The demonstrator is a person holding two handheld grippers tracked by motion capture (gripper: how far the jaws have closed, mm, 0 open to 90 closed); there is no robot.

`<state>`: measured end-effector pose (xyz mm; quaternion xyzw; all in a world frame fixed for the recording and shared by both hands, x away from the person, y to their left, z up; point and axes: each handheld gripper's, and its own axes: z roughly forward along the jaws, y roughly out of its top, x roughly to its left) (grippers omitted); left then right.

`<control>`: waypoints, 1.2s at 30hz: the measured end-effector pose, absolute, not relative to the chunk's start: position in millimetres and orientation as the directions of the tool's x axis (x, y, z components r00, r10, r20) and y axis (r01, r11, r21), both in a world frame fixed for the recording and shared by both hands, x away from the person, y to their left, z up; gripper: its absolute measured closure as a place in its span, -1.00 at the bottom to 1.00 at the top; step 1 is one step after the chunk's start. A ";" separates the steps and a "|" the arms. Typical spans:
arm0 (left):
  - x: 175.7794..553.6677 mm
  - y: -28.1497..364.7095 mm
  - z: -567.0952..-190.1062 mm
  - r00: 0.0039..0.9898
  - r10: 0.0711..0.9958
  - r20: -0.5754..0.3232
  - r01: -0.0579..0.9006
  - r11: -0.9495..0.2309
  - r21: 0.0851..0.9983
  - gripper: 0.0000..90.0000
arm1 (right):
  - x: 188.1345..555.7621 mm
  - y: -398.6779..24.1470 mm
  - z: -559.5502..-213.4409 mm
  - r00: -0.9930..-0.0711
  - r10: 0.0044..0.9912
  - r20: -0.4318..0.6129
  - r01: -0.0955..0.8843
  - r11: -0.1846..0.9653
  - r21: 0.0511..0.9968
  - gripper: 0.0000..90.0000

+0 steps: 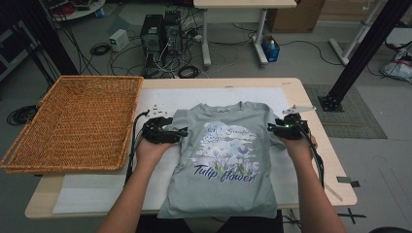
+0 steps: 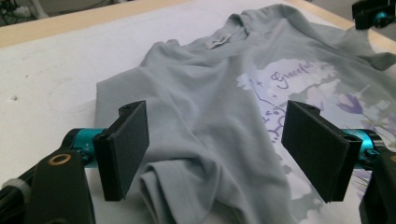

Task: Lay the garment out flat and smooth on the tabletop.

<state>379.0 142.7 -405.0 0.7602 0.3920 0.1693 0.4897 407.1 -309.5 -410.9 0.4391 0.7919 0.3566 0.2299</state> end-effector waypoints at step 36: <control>180.0 139.0 -463.5 0.561 0.824 -0.082 0.489 -0.250 0.835 0.93 | 210.5 -311.4 -456.1 -0.552 0.832 0.052 0.580 0.338 0.742 0.93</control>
